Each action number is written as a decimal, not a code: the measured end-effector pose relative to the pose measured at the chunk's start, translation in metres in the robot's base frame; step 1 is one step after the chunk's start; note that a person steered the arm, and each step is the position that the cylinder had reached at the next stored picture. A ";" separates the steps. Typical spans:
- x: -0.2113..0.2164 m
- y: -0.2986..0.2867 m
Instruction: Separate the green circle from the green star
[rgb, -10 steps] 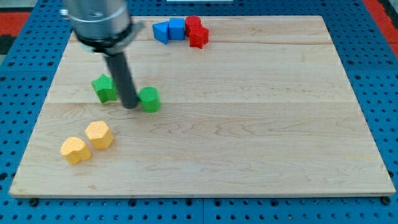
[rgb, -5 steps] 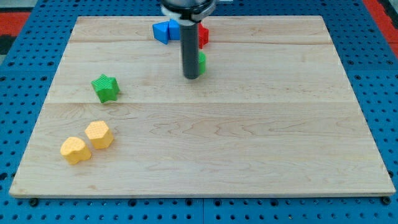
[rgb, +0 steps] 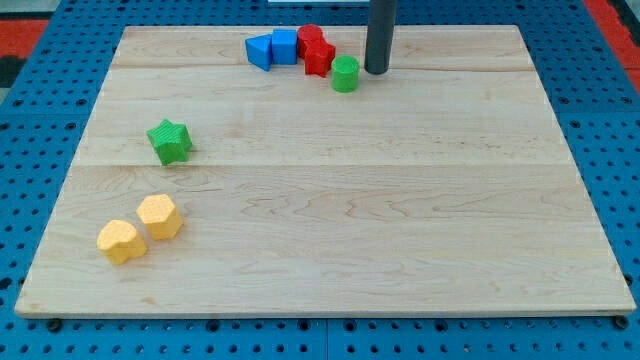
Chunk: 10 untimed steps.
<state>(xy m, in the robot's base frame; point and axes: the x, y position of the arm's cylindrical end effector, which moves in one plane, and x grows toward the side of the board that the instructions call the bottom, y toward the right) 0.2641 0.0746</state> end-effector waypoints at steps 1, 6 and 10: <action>0.007 -0.019; 0.019 -0.009; 0.165 -0.151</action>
